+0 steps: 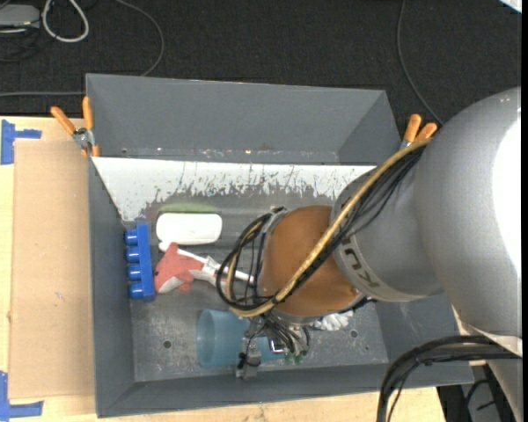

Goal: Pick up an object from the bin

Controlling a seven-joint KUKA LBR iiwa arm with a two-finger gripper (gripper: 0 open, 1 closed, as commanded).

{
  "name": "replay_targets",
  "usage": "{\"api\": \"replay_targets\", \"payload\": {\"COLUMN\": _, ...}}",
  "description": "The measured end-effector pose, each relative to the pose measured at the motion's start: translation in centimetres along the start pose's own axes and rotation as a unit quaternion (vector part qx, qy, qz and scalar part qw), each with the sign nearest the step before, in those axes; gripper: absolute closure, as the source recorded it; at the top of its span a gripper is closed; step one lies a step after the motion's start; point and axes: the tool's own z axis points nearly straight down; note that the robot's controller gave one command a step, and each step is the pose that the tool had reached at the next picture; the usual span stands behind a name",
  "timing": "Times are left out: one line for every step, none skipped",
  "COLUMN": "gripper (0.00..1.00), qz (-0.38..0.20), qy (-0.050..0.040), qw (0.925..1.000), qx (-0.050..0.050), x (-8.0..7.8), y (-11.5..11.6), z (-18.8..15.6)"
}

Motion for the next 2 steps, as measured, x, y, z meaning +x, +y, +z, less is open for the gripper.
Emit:
{"api": "replay_targets", "payload": {"gripper": 1.0, "qz": 0.023, "qy": -0.008, "qw": 0.9997, "qx": 0.0, "x": 0.6, "y": -2.7, "z": 0.1}}
{"api": "replay_targets", "payload": {"gripper": 1.0, "qz": 0.009, "qy": -0.0048, "qw": 0.9999, "qx": -0.001, "x": 0.3, "y": -0.5, "z": 0.0}}
